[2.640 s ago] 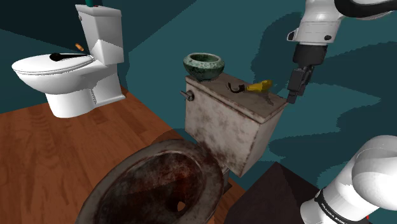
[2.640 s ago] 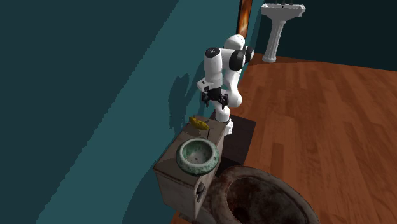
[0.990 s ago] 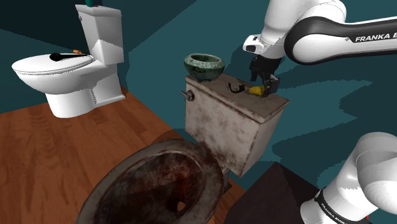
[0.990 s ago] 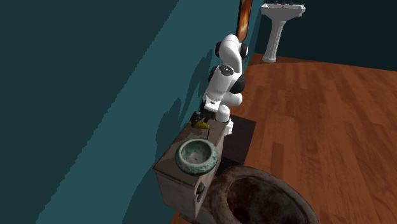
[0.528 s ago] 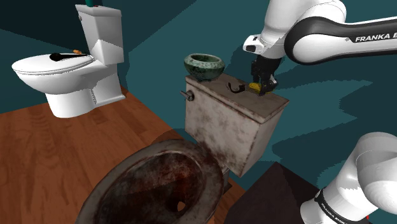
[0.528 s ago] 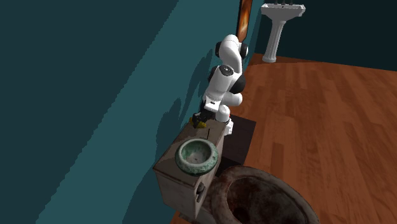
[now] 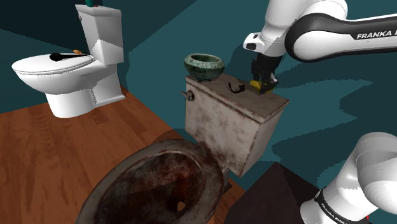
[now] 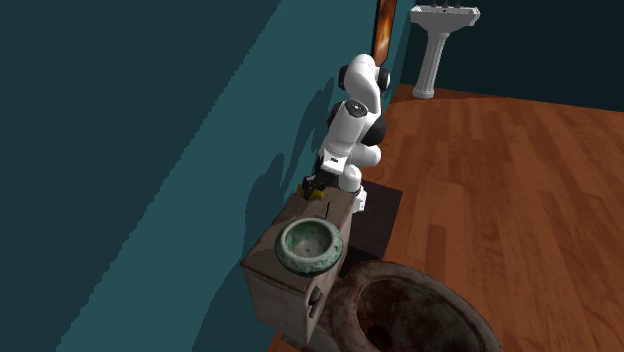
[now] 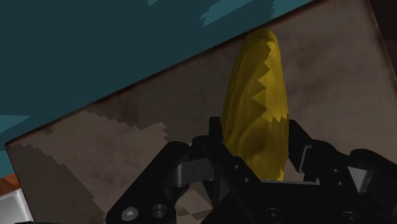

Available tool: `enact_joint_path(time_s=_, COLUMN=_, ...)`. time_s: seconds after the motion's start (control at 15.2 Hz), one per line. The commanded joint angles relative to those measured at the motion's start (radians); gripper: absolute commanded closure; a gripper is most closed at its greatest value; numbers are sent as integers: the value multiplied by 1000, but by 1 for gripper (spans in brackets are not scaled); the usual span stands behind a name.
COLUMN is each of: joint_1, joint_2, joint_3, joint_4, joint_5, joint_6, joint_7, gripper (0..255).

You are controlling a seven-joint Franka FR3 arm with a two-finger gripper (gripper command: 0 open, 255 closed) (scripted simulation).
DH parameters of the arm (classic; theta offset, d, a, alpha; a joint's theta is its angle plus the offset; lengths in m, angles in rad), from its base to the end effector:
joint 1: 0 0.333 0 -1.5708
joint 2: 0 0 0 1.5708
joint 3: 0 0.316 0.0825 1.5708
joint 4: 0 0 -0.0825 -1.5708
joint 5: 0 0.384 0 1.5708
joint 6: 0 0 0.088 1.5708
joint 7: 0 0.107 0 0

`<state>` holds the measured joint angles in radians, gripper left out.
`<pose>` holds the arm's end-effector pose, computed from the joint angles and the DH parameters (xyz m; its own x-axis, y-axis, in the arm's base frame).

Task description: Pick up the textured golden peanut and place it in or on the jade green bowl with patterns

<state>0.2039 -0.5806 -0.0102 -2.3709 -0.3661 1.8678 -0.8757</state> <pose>0.3837 0.0468 0.5443 0.4125 0.8823 -0.2265 0.8977 -0.3515 0.2658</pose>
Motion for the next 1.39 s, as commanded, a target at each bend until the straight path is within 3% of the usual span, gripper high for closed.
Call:
enact_joint_path(time_s=0.0, joint_1=0, joint_2=-2, joint_3=1, joint_4=23, joint_5=3, joint_6=-23, joint_7=-8, gripper=255)
enact_joint_path(time_s=1.32, joint_1=-1, joint_2=44, joint_3=17, joint_4=323, joint_5=24, joint_6=-266, joint_7=-86, gripper=255)
